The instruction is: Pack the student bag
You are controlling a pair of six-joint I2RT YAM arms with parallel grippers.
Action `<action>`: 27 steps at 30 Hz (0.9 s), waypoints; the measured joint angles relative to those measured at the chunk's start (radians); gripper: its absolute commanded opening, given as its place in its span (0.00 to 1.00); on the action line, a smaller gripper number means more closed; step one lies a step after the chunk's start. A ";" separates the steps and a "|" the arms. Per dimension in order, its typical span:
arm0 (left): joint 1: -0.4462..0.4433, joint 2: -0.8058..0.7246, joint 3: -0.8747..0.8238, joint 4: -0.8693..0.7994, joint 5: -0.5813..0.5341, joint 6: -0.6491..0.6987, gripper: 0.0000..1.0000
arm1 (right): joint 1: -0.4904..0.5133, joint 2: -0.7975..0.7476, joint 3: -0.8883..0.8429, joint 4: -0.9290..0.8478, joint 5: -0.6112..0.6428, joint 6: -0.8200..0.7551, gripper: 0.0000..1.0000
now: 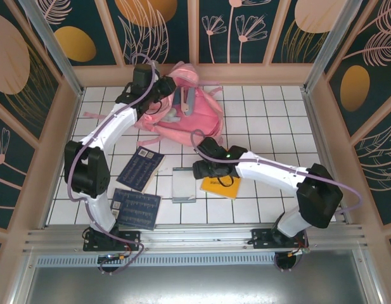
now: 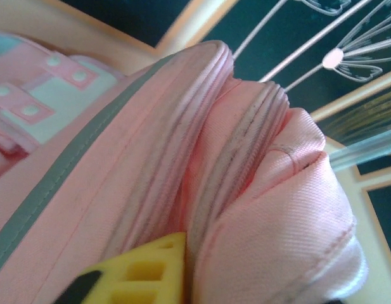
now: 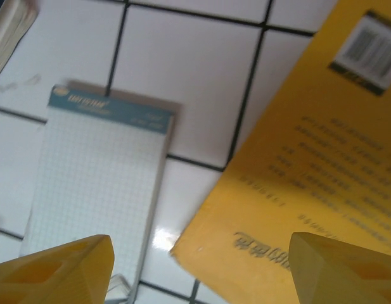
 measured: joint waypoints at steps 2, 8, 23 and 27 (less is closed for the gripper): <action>-0.007 0.030 0.012 0.015 0.067 -0.011 0.42 | -0.042 -0.026 -0.035 0.020 0.012 0.027 0.74; -0.052 0.031 0.006 -0.007 0.120 0.010 0.55 | -0.246 -0.259 -0.235 0.069 -0.039 0.105 0.73; -0.330 -0.208 -0.428 -0.037 0.045 0.058 0.61 | -0.553 -0.513 -0.550 0.256 -0.287 0.168 0.70; -0.399 -0.184 -0.469 -0.029 0.065 0.066 0.60 | -0.608 -0.510 -0.581 0.322 -0.380 0.168 0.69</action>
